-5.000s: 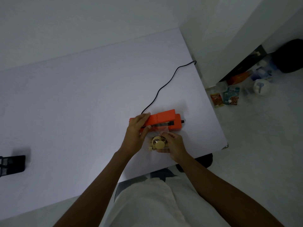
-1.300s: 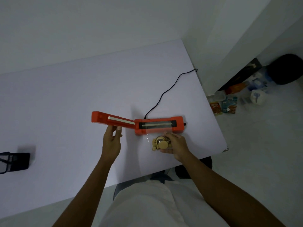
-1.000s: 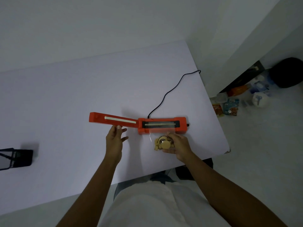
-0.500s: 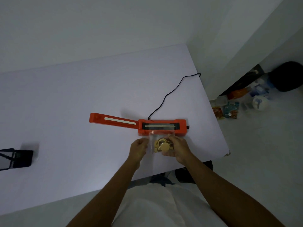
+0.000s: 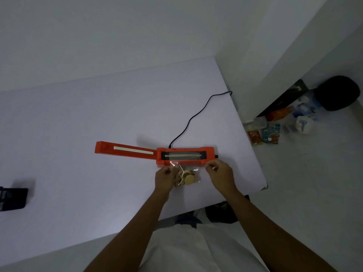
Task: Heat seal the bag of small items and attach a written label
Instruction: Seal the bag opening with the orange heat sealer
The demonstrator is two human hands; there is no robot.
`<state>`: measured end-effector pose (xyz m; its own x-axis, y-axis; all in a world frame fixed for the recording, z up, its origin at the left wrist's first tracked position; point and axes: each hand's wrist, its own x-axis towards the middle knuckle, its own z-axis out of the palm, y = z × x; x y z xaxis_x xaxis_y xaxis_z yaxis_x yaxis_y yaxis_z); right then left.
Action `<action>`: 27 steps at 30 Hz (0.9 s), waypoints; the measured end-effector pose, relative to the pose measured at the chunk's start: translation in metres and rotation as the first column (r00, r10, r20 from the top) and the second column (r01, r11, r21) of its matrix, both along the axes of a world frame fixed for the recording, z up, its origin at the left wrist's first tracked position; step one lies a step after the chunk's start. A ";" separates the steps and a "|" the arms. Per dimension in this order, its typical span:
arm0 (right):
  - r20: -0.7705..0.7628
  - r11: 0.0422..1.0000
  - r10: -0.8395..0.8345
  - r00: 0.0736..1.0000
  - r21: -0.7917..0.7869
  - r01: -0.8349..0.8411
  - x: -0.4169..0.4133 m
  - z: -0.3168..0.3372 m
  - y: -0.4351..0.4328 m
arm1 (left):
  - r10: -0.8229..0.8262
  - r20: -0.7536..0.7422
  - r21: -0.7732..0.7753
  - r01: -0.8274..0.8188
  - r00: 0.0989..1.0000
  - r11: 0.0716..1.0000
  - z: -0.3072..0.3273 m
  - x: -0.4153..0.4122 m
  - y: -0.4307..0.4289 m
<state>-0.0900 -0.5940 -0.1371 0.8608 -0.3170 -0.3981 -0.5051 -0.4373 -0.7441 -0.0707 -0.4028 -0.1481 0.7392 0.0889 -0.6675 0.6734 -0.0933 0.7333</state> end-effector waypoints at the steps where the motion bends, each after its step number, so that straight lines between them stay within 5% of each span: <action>1: 0.069 0.999 0.012 0.998 -0.053 -0.009 0.003 0.002 -0.003 | 0.011 0.008 -0.009 -0.011 1.000 1.000 0.001 0.000 -0.001; 4: 0.125 0.984 0.102 0.987 -0.161 -0.081 0.015 0.002 -0.010 | 0.059 0.001 -0.024 -0.058 0.998 0.998 0.004 0.003 -0.002; 10: 0.005 0.920 0.312 0.950 -0.252 -0.301 0.029 -0.019 -0.016 | 0.067 0.045 0.048 -0.069 0.997 0.996 0.010 0.021 -0.003; 27: 0.048 0.950 0.273 0.961 -0.171 -0.261 0.033 -0.024 -0.022 | -0.053 0.042 0.357 0.034 0.998 0.934 0.005 0.066 -0.017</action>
<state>-0.0570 -0.6160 -0.1611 0.9468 -0.1268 -0.2958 -0.3022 -0.6664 -0.6816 -0.0051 -0.4198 -0.1432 0.7795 0.2805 -0.5601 0.6259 -0.3828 0.6795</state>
